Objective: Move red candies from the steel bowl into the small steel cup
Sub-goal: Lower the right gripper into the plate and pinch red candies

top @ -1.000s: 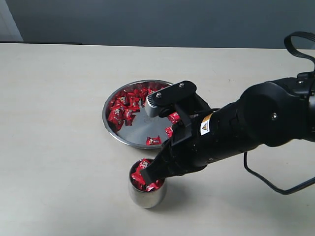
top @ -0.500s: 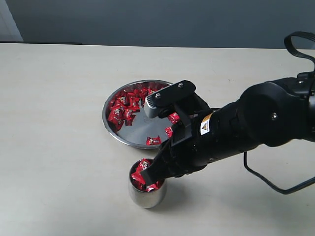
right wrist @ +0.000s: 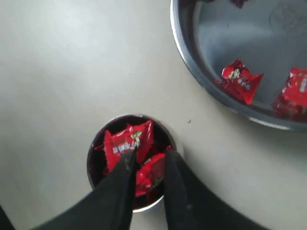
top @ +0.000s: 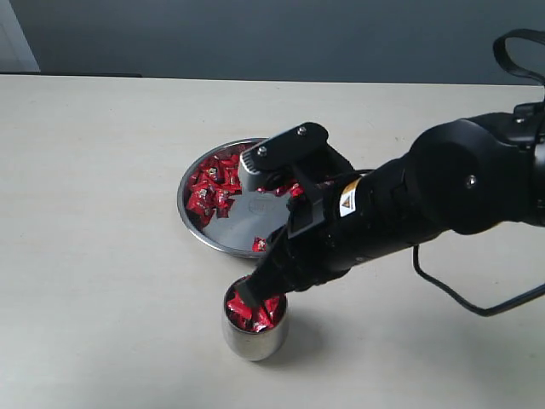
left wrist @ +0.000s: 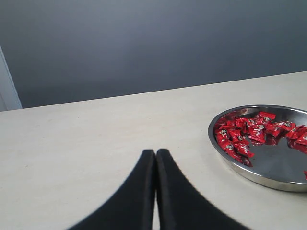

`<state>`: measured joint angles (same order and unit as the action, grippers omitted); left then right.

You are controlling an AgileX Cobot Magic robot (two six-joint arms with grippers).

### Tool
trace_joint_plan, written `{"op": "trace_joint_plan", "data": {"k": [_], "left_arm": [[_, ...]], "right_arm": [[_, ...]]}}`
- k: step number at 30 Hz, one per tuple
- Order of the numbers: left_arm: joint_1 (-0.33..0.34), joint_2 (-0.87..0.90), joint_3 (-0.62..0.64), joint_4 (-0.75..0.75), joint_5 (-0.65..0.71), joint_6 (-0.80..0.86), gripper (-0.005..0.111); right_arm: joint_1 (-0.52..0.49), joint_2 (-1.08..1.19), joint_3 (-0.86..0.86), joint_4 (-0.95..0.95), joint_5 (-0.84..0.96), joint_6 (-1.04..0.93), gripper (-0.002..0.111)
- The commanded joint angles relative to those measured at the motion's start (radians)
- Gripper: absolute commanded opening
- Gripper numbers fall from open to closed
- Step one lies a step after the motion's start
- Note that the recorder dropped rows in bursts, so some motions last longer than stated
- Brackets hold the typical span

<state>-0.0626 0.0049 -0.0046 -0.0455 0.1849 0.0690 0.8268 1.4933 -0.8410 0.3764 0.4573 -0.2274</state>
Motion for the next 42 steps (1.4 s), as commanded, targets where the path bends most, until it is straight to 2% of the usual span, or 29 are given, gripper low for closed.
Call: {"op": "trace_joint_plan", "data": {"k": [1, 5, 10, 14, 16, 20, 26, 42], "left_arm": [[0.001, -0.005, 0.005, -0.001, -0.005, -0.001, 0.002], [0.001, -0.005, 0.005, -0.001, -0.005, -0.001, 0.002], [0.001, -0.005, 0.005, -0.001, -0.005, -0.001, 0.002], [0.001, -0.005, 0.005, -0.001, -0.005, -0.001, 0.002], [0.001, -0.005, 0.005, -0.001, -0.003, -0.001, 0.002], [0.001, -0.005, 0.005, -0.001, -0.003, -0.001, 0.002], [0.001, -0.005, 0.005, -0.001, -0.005, -0.001, 0.002], [0.001, -0.005, 0.005, -0.001, -0.005, -0.001, 0.002]], "right_arm": [[-0.001, 0.0, -0.056, -0.106, -0.087, 0.002, 0.022], [-0.009, 0.022, -0.079, -0.165, -0.24, 0.047, 0.022], [-0.069, 0.159, -0.158, -0.159, -0.254, 0.047, 0.024], [-0.083, 0.302, -0.265, -0.163, -0.254, 0.045, 0.044], [-0.083, 0.376, -0.332, -0.163, -0.252, 0.045, 0.048], [-0.083, 0.512, -0.456, -0.163, -0.236, 0.045, 0.044], [-0.101, 0.654, -0.602, -0.155, -0.131, 0.048, 0.045], [-0.144, 0.734, -0.632, -0.028, -0.123, 0.048, 0.045]]}}
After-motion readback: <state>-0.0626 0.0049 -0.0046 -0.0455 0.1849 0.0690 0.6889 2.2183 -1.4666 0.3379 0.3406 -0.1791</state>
